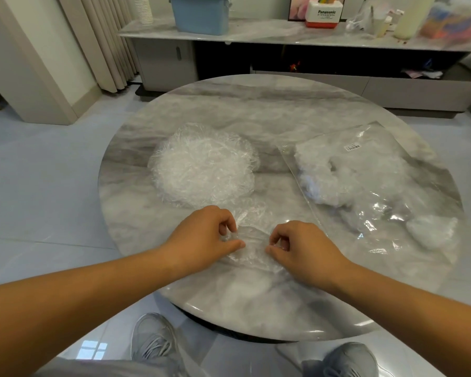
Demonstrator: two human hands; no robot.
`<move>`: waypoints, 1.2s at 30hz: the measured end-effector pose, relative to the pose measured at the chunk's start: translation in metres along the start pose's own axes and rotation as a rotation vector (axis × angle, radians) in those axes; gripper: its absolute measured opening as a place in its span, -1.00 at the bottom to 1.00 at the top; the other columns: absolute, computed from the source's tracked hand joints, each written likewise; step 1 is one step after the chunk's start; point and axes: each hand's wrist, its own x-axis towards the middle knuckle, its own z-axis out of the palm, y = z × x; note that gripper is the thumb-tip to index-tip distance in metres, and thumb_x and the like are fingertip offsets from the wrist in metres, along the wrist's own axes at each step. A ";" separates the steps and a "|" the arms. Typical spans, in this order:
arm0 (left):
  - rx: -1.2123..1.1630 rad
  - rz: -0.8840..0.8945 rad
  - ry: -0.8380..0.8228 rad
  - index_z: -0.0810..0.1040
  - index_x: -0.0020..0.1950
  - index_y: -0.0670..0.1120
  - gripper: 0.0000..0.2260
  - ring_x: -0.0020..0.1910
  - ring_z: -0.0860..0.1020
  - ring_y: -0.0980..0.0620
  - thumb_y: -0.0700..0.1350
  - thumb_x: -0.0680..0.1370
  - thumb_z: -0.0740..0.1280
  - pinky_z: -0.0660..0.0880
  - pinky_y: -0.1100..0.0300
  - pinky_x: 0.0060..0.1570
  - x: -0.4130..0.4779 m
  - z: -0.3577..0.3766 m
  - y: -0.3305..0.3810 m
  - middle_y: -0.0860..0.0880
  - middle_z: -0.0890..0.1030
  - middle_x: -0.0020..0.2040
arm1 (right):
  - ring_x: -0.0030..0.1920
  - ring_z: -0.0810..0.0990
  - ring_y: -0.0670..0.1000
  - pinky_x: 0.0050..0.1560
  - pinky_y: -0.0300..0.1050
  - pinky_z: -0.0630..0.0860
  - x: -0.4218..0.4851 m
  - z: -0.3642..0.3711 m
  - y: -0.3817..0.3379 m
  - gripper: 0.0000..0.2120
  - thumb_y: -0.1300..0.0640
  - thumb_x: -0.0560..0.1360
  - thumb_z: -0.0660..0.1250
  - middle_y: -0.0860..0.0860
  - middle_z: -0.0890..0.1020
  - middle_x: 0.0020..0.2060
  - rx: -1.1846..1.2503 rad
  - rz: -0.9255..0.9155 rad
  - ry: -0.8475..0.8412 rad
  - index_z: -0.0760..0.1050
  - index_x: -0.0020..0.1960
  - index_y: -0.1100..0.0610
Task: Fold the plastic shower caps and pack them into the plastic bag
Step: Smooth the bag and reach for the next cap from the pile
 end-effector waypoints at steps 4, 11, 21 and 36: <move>0.118 -0.066 -0.030 0.41 0.32 0.09 -0.52 -0.18 0.50 0.17 0.12 0.47 0.49 0.45 0.18 -0.18 0.003 -0.001 -0.002 0.11 0.52 -0.14 | -0.18 0.49 -0.15 -0.24 -0.25 0.34 -0.001 -0.002 -0.003 -0.63 -0.12 0.51 0.42 -0.16 0.51 -0.18 -0.093 0.029 0.025 0.46 0.26 -0.07; -0.141 -0.217 -0.147 -0.06 0.65 0.07 0.04 -0.22 0.61 0.16 -0.06 0.41 0.59 0.46 0.36 -0.28 0.014 -0.003 0.003 0.02 0.65 -0.15 | -0.19 0.53 -0.16 -0.20 -0.33 0.39 0.005 -0.014 -0.006 -0.26 0.00 0.42 0.57 -0.12 0.55 -0.13 0.158 0.095 0.077 0.28 0.49 -0.10; -0.396 -0.152 -0.247 0.38 0.31 0.02 -0.50 -0.32 0.64 0.02 -0.17 0.47 0.54 0.65 0.10 -0.24 0.008 0.001 0.008 -0.07 0.68 -0.10 | -0.26 0.69 0.11 -0.44 -0.13 0.52 0.005 -0.023 -0.025 -0.27 0.14 0.60 0.38 0.19 0.74 -0.06 1.108 0.360 -0.170 0.03 0.60 -0.11; -0.556 -0.256 -0.221 0.55 -0.14 -0.22 -0.69 -0.25 0.66 -0.10 -0.01 0.49 0.53 0.68 -0.10 -0.05 0.012 -0.007 0.005 -0.22 0.65 -0.27 | -0.18 0.58 -0.04 -0.07 -0.05 0.54 -0.019 -0.015 0.011 -0.42 -0.33 0.60 0.00 0.01 0.62 -0.25 0.121 -0.100 -0.062 0.53 -0.24 0.06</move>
